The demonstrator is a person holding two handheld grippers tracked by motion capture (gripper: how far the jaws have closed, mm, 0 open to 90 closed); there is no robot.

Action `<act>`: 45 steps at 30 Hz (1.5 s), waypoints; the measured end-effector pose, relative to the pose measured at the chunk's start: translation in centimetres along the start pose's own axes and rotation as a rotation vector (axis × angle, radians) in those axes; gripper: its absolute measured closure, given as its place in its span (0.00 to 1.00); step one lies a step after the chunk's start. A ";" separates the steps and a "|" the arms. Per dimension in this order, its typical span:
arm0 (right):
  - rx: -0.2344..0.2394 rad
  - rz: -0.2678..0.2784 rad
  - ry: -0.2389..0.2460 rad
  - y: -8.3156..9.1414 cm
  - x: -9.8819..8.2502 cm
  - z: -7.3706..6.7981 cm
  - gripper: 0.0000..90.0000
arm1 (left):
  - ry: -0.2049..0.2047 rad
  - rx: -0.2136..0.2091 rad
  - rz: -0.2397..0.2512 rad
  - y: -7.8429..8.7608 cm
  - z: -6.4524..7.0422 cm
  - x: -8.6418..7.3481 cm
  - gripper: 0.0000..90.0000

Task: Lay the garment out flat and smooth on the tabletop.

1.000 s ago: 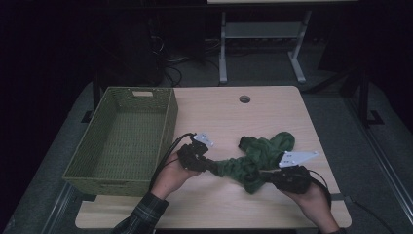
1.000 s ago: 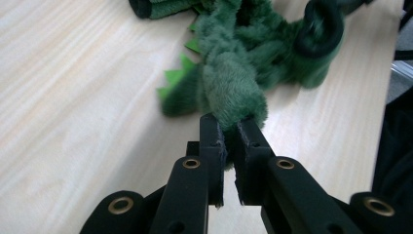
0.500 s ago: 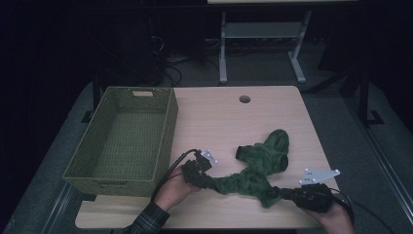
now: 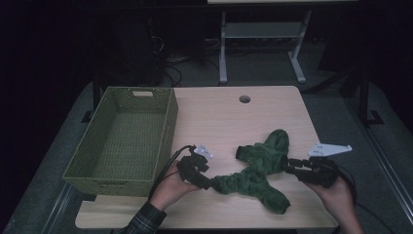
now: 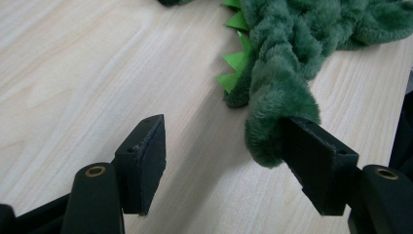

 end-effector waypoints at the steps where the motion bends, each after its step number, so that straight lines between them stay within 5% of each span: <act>1: -0.011 -0.001 -0.002 -0.2 0.5 0.4 0.70 | 0.010 -0.002 0.015 0.2 0.0 0.1 0.36; 5: -0.036 -0.002 -0.014 -1.5 2.5 2.0 0.70 | 0.040 -0.009 0.067 1.3 -0.1 0.5 0.34; 11: -0.047 -0.048 -0.039 -4.2 4.6 3.6 0.67 | 0.031 -0.006 0.078 1.2 -0.3 0.5 0.34; 21: 0.046 -0.121 -0.026 -8.1 5.0 2.0 0.61 | 0.008 -0.018 0.065 0.2 0.3 0.1 0.32; 30: 0.034 -0.187 0.013 -9.5 4.4 2.0 0.97 | -0.004 -0.015 0.061 0.1 0.2 0.0 0.32; 39: 0.069 -0.115 0.066 -9.2 6.9 0.9 0.98 | 0.011 -0.016 0.072 0.1 0.3 0.1 0.32; 45: 0.118 -0.088 0.129 -10.8 9.6 -0.4 0.98 | 0.016 -0.024 0.084 0.3 0.3 0.3 0.31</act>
Point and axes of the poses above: each handheld gripper's, and its own axes: y roughly backward along the jaws, x roughly out of its top, z roughly to its right, the point moved 8 cm from there along -y, roughly forward along the jaws, and after that the axes turned 8 degrees about x, right-handed, at the moved point
